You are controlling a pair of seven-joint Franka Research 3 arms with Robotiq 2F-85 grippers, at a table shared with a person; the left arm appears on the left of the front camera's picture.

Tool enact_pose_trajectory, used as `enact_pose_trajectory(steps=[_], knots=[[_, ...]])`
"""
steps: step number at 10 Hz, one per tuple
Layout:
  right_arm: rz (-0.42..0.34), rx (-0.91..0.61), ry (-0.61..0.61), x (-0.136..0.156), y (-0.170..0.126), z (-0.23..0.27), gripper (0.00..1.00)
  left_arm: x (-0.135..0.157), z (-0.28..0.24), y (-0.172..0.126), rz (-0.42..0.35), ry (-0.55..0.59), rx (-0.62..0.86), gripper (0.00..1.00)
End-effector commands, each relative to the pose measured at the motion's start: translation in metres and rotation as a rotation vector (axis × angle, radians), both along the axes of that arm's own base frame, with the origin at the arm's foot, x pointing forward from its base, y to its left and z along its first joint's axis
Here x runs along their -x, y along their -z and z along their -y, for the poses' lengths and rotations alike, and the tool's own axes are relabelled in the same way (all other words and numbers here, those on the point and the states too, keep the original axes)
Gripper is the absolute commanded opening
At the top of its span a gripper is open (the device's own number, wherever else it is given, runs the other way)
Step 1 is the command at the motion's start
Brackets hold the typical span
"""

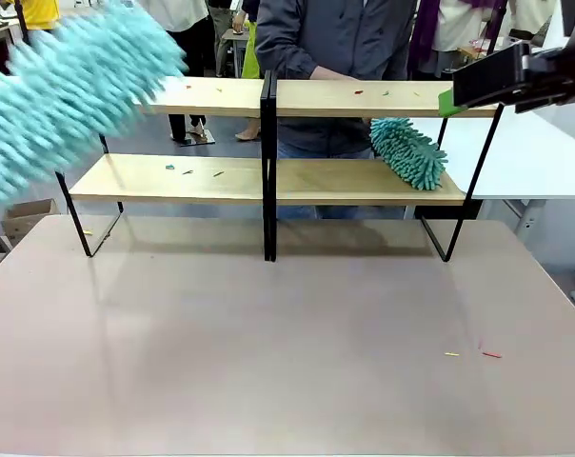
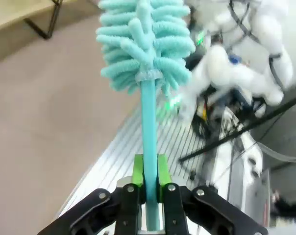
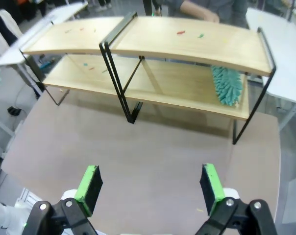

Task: Clean the shelves.
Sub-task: Clean a randomly selected level of the Shelf with the Duster.

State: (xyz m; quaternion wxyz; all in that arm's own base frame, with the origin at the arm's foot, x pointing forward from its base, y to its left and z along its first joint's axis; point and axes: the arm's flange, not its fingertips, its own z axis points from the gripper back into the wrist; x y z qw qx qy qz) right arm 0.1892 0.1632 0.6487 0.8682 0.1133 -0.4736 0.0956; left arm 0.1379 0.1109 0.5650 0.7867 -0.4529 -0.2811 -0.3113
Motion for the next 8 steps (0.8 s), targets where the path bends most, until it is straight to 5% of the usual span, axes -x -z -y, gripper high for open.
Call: enact_pose_trajectory(steps=[1, 3, 5, 6, 8], knots=[[-0.002, -0.004, 0.002, 0.000, 0.000, 0.000, 1.00, -0.003, -0.013, -0.003, 0.150, -0.386, 0.411, 0.13], [-0.002, -0.004, 0.002, 0.000, 0.000, 0.000, 1.00, -0.024, -0.023, -0.015, 0.111, -0.581, 0.514, 0.13], [-0.002, -0.004, 0.002, 0.000, 0.000, 0.000, 1.00, -0.057, -0.025, -0.022, -0.045, -0.780, 0.551, 0.13], [-0.002, -0.004, 0.002, 0.000, 0.000, 0.000, 1.00, -0.019, -0.069, -0.024, 0.018, -0.532, 0.435, 0.13], [-0.002, -0.004, 0.002, 0.000, 0.000, 0.000, 1.00, -0.019, -0.069, -0.024, 0.018, -0.532, 0.435, 0.13]])
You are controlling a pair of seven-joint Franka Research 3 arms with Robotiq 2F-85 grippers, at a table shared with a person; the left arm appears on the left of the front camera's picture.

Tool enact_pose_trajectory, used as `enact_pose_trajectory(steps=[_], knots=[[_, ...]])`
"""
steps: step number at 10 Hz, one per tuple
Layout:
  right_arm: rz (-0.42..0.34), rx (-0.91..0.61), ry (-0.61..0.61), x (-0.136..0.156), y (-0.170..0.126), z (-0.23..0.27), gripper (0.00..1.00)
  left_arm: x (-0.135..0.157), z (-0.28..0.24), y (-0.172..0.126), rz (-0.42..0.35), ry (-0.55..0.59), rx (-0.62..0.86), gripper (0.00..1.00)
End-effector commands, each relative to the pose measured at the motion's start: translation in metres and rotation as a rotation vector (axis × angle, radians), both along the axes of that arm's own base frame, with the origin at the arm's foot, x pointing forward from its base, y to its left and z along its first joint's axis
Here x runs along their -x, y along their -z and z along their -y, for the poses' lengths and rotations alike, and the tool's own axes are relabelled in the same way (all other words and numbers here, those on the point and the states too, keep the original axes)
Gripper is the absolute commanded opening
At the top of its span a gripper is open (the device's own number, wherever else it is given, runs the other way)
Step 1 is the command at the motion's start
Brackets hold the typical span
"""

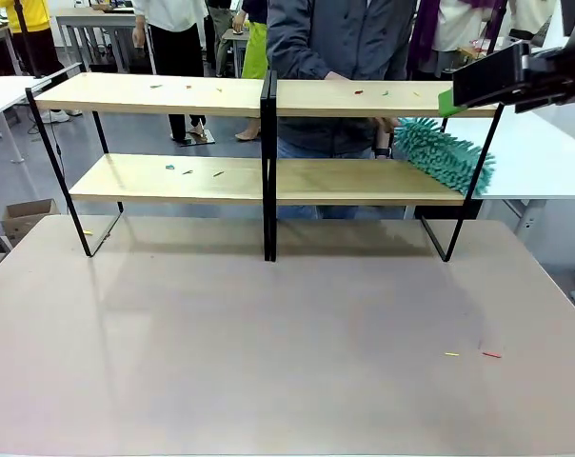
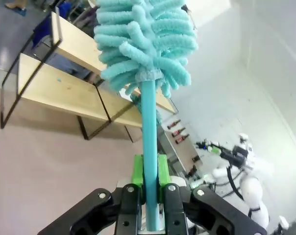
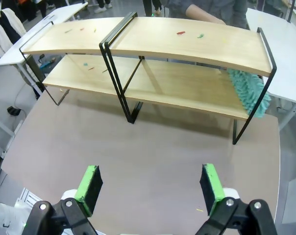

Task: Clean the shelves.
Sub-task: Clean a randomly selected level of the Shelf with the Duster, then clean another randomly selected level of the Shelf with the Duster.

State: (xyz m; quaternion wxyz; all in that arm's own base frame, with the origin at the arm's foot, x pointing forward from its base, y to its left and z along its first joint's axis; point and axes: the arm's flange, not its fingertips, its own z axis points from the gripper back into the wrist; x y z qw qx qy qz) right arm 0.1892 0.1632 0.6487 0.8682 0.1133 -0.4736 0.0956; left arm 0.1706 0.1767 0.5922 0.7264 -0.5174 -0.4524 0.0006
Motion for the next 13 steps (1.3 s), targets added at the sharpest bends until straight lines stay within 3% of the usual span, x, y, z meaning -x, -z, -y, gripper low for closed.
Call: enact_pose_trajectory(steps=[1, 8, 9, 10, 11, 12, 13], knots=[[-0.002, -0.004, 0.002, 0.000, 0.000, 0.000, 1.00, 0.013, -0.004, 0.003, 0.042, 0.044, -0.025, 0.13], [-0.002, -0.004, 0.002, 0.000, 0.000, 0.000, 1.00, 0.013, -0.002, 0.005, 0.023, 0.037, -0.018, 0.13], [-0.002, -0.004, 0.002, 0.000, 0.000, 0.000, 1.00, 0.020, 0.011, -0.006, 0.028, 0.109, -0.113, 0.13], [-0.002, -0.004, 0.002, 0.000, 0.000, 0.000, 1.00, 0.015, 0.040, -0.011, -0.028, 0.289, -0.196, 0.13], [-0.002, -0.004, 0.002, 0.000, 0.000, 0.000, 1.00, 0.009, 0.065, -0.010, -0.092, 0.366, -0.301, 0.13], [-0.002, -0.004, 0.002, 0.000, 0.000, 0.000, 1.00, 0.007, 0.093, -0.003, -0.178, 0.541, -0.433, 0.13], [-0.002, -0.004, 0.002, 0.000, 0.000, 0.000, 1.00, 0.005, 0.117, 0.010, -0.243, 0.562, -0.579, 0.13]])
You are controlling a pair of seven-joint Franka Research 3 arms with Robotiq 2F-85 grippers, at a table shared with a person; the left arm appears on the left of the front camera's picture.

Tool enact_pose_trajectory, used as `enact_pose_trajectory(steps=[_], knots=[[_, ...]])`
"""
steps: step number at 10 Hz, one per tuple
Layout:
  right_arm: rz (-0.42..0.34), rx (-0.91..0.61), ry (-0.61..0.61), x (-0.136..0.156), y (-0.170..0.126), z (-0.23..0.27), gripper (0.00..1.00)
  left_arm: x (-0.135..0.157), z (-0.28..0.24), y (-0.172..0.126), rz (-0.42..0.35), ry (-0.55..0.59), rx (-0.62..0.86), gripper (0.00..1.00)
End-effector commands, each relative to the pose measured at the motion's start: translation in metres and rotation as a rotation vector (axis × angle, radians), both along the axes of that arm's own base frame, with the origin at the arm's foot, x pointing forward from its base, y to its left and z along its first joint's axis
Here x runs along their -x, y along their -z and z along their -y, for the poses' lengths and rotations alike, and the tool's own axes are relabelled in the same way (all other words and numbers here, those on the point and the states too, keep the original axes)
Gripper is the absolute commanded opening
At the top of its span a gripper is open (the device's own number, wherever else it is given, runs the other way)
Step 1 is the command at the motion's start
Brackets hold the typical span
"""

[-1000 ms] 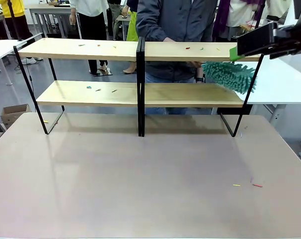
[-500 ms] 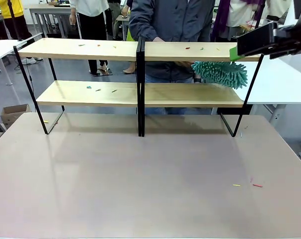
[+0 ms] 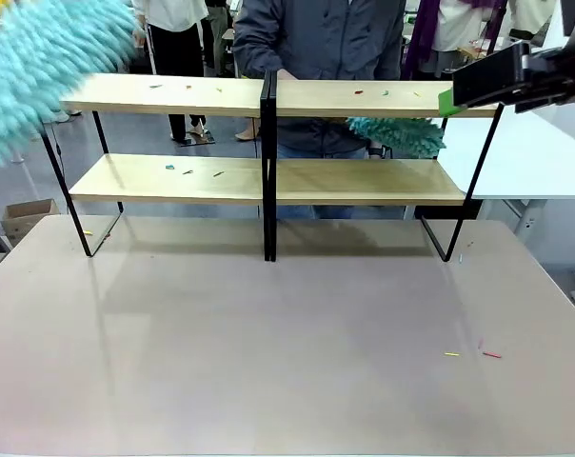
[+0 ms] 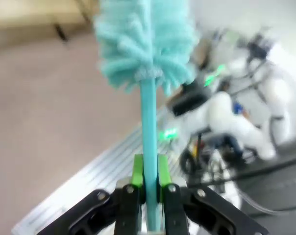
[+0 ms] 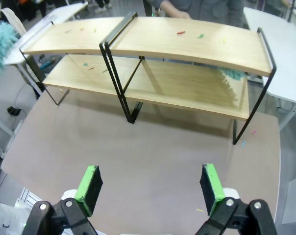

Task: Clean the shelves.
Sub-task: Clean another randomly selected level of the Shelf with the Duster.

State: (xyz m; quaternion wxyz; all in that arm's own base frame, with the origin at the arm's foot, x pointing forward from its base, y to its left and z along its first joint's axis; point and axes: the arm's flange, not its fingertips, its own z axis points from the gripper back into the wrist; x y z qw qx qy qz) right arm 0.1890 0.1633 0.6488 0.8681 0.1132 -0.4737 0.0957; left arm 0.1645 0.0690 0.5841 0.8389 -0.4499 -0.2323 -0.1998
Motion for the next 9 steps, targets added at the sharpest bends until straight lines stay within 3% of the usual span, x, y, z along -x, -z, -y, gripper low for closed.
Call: enact_pose_trajectory(steps=[1, 3, 4, 5, 6, 8, 9], knots=[[-0.002, -0.004, 0.002, 0.000, 0.000, 0.000, 1.00, -0.001, 0.027, 0.022, -0.045, 0.167, -0.315, 0.13], [-0.002, -0.004, 0.002, 0.000, 0.000, 0.000, 1.00, -0.003, 0.064, 0.067, -0.124, 0.220, -0.465, 0.13], [-0.002, -0.004, 0.002, 0.000, 0.000, 0.000, 1.00, -0.005, 0.072, 0.078, -0.120, 0.121, -0.554, 0.13], [-0.002, -0.004, 0.002, 0.000, 0.000, 0.000, 1.00, -0.003, 0.056, 0.039, -0.147, 0.186, -0.406, 0.13], [-0.002, -0.004, 0.002, 0.000, 0.000, 0.000, 1.00, -0.003, 0.056, 0.039, -0.147, 0.186, -0.406, 0.13], [-0.002, -0.004, 0.002, 0.000, 0.000, 0.000, 1.00, -0.013, 0.086, 0.053, -0.201, 0.213, -0.629, 0.13], [-0.002, -0.004, 0.002, 0.000, 0.000, 0.000, 1.00, -0.025, 0.107, 0.057, -0.193, 0.162, -0.629, 0.13]])
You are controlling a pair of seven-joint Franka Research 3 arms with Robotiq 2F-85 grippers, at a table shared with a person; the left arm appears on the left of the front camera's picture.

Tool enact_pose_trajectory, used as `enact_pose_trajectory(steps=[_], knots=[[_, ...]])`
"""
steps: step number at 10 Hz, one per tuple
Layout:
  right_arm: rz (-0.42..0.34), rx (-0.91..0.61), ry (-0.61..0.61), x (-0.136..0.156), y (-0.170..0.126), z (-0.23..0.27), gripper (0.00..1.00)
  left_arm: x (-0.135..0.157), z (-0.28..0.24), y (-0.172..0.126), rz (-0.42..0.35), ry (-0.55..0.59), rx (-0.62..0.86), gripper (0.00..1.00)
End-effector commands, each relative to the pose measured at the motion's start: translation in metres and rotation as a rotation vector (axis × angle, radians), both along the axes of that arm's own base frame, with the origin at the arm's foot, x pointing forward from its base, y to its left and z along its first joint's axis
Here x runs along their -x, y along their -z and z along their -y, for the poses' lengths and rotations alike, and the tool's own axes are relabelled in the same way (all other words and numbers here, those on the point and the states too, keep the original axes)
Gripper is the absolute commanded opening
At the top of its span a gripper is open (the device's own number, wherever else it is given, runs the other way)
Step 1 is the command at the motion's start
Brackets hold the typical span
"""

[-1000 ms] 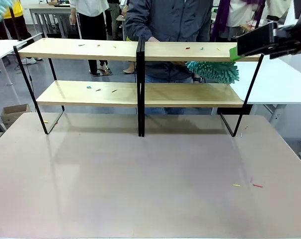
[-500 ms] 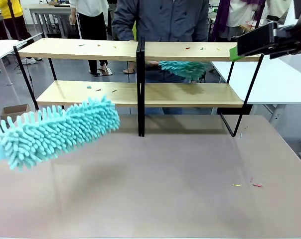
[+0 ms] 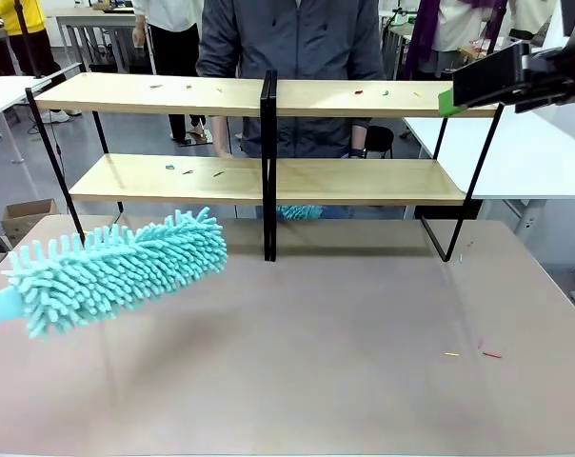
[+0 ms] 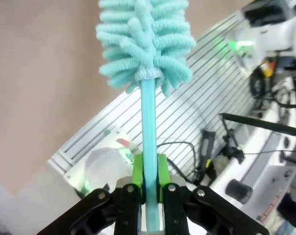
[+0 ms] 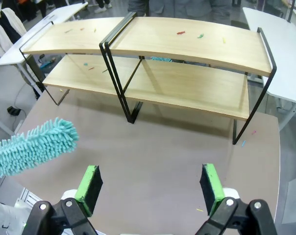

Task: Clean the shelves.
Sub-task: Clean another randomly selected level of the Shelf with the Duster.

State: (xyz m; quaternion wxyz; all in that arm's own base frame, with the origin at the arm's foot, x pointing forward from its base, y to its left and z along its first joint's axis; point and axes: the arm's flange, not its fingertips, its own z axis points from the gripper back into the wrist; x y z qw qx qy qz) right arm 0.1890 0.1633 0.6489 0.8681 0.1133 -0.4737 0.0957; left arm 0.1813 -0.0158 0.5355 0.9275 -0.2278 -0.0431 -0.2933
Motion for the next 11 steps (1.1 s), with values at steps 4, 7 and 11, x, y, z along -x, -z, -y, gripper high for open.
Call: enact_pose_trajectory(steps=[4, 7, 11], knots=[[-0.002, -0.004, 0.002, 0.000, 0.000, 0.000, 1.00, -0.069, 0.077, -0.010, 0.088, -0.186, 0.032, 0.13], [-0.002, -0.004, 0.002, 0.000, 0.000, 0.000, 1.00, -0.096, 0.098, -0.018, 0.166, -0.232, 0.078, 0.13], [-0.002, -0.004, 0.002, 0.000, 0.000, 0.000, 1.00, -0.136, 0.121, -0.025, 0.175, -0.322, 0.079, 0.13]])
